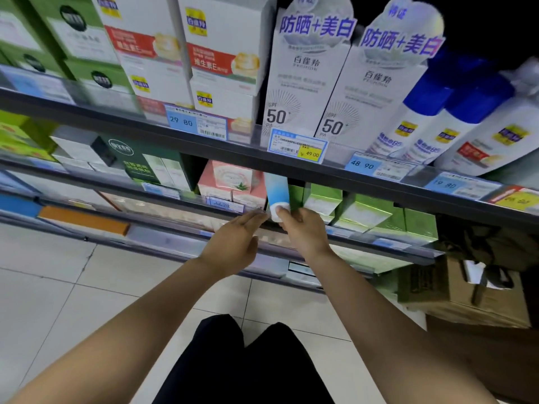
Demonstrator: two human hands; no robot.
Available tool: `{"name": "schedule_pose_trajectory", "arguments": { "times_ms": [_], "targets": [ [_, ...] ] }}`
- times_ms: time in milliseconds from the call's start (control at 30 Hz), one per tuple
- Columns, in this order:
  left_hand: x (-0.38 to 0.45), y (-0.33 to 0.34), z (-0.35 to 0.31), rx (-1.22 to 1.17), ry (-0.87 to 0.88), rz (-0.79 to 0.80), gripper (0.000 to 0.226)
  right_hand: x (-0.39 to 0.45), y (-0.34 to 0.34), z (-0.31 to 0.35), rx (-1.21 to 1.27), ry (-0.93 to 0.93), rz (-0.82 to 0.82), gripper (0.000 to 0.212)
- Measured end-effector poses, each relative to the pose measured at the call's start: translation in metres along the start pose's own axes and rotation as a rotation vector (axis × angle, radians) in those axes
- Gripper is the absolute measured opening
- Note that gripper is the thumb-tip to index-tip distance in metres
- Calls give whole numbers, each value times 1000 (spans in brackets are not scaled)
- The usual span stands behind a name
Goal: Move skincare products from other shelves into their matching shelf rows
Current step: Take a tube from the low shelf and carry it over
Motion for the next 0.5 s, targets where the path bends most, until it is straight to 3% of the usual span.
{"name": "schedule_pose_trajectory", "arguments": {
  "times_ms": [133, 233, 333, 500],
  "targets": [
    [-13, -7, 2, -93, -209, 77, 48, -31, -21, 4, -29, 16, 25, 46],
    [-25, -11, -4, -179, -391, 177, 52, -64, -43, -4, 57, 70, 18, 35],
    [-32, -14, -26, -289, -437, 192, 52, -96, -58, -13, 80, 116, 77, 30],
    [-54, -6, -50, -764, -586, 116, 50, -141, -66, -21, -16, 74, 231, 31]
  ]
}}
Point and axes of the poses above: each hand's wrist, its own x-axis towards the middle knuckle, its own y-axis out of the palm, z = x × y, the point moved 8 cm from there along x, towards the middle knuckle, and after that the axes turned 3 degrees about -z, right-handed, at the moved point
